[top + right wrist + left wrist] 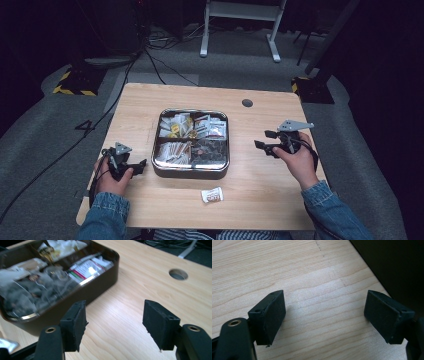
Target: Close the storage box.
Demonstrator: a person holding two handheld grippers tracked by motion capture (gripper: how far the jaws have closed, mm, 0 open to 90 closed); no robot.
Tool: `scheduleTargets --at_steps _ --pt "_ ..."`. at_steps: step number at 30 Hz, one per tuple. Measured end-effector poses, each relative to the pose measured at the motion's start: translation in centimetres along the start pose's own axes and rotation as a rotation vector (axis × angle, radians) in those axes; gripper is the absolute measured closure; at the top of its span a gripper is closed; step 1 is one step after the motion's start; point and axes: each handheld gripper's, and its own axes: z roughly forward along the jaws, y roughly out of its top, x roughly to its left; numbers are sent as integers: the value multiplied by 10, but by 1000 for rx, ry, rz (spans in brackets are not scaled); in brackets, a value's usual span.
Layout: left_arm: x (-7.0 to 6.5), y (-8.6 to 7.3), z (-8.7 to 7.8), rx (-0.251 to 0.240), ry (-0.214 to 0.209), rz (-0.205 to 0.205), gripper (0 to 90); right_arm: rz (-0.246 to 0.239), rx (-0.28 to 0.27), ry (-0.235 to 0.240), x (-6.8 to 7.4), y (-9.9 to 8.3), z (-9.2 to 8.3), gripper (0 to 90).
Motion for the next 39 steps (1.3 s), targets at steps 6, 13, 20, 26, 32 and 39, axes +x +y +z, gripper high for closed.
scheduleTargets --at_steps 6,13,20,26,32,39 --pt "1 1 1 2 -9 8 165 41 13 -33 -8 -27 -3 359" --pt "1 2 2 3 -12 9 160 95 34 -46 -12 -54 -3 359" --pt "2 2 2 3 -14 15 156 110 73 -60 -14 -76 2 352" --pt "2 2 2 3 -14 14 156 134 110 -74 -19 -92 7 349" --pt "2 3 2 5 -14 17 155 103 122 -85 -22 -101 11 341" --pt "2 3 3 6 -15 15 151 39 119 -98 -22 -106 16 207"
